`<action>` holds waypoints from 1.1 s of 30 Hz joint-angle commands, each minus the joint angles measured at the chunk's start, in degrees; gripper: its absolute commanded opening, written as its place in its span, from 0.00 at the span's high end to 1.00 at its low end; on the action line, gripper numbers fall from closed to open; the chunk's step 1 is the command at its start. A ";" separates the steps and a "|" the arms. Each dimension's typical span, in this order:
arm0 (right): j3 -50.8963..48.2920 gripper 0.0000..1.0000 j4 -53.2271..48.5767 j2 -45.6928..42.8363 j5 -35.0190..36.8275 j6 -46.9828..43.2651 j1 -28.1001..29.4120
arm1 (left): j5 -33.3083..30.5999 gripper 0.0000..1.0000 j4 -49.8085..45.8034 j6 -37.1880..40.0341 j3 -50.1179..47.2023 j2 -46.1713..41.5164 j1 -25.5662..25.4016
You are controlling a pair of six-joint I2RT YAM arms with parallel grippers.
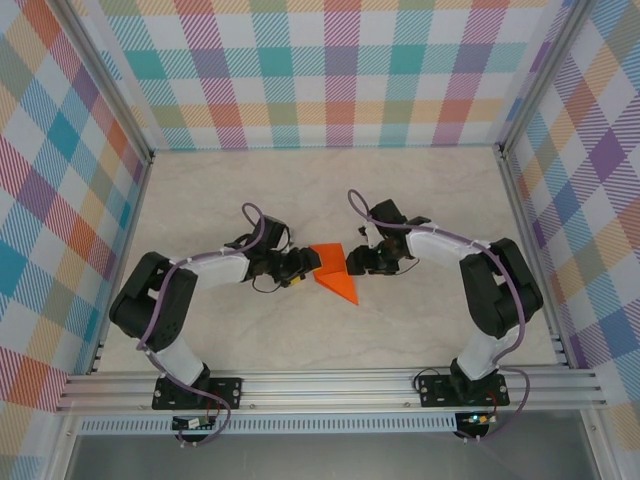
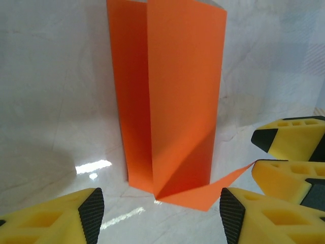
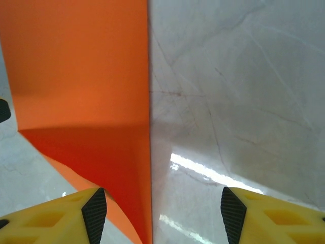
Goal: Fold a paper plane with a square sheet of paper (fold left side to right side)
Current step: Fourth fold the wing at the center of the table.
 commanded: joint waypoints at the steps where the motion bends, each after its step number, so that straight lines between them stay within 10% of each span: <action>1: 1.58 0.37 1.55 1.61 0.92 -1.40 0.32 | 0.03 0.37 2.06 -0.85 2.79 1.36 -0.92; 18: 1.29 0.37 1.54 2.71 3.10 -1.56 0.32 | 0.69 0.52 0.36 -0.11 8.22 6.65 -2.86; 24: -3.70 0.26 4.32 -7.23 10.25 -2.32 0.32 | 0.36 0.78 -1.09 -0.03 9.32 6.48 -3.48; 33: -15.41 0.24 6.74 -24.55 16.18 -2.43 6.90 | 0.34 0.79 -1.62 -0.24 10.18 6.05 -3.74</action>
